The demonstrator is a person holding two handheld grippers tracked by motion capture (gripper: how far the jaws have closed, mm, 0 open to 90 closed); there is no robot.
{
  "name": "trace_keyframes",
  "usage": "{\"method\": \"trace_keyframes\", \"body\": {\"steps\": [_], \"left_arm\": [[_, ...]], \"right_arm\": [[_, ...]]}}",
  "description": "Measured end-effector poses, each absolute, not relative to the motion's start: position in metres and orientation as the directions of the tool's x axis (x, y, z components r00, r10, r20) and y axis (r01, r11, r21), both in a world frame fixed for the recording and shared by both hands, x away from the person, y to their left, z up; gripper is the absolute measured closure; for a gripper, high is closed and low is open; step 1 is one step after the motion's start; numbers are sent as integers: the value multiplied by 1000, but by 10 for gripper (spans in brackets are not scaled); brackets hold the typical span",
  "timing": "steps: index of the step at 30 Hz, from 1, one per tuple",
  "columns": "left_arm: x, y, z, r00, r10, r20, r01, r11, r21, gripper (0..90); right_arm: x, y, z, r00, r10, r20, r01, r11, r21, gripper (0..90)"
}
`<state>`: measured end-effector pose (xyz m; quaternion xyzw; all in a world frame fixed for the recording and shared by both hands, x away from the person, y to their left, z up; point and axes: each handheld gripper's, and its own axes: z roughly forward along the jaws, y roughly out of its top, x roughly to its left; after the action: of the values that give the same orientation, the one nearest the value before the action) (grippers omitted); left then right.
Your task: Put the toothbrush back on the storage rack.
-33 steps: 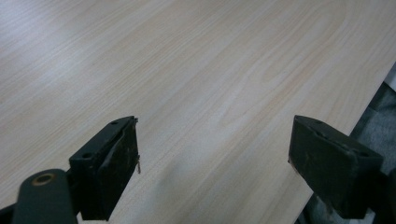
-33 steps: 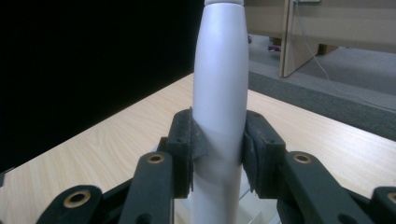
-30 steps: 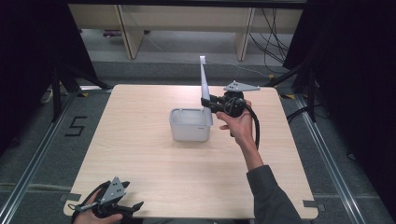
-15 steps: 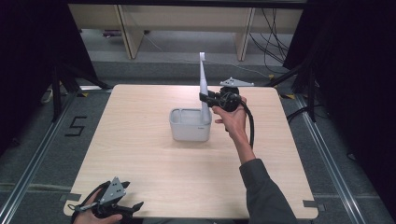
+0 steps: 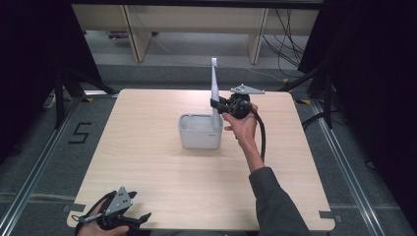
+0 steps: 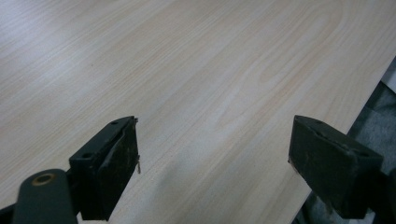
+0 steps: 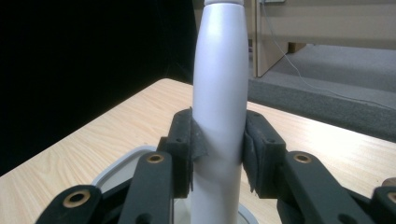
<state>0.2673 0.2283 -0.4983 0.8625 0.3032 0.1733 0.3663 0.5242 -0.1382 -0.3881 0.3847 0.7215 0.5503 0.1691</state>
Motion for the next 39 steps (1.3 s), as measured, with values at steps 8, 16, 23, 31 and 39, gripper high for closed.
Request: {"method": "trace_keyframes", "body": {"steps": [8, 16, 23, 31, 39], "left_arm": [[268, 229, -498, 763, 641, 82, 389, -556, 734, 155], [267, 228, -499, 755, 652, 74, 400, -547, 736, 155], [267, 228, -499, 756, 650, 77, 397, -548, 736, 155], [267, 228, -499, 758, 648, 77, 398, -552, 733, 155], [267, 227, -499, 758, 649, 61, 403, -540, 738, 155]], "right_arm": [[524, -138, -400, -637, 743, 204, 394, 86, 915, 665], [522, -141, -409, -644, 744, 176, 376, 108, 920, 665], [519, -142, -415, -640, 745, 189, 395, 108, 912, 664], [514, -142, -421, -646, 746, 164, 386, 133, 913, 665], [508, -139, -425, -649, 753, 109, 370, 186, 910, 665]]}}
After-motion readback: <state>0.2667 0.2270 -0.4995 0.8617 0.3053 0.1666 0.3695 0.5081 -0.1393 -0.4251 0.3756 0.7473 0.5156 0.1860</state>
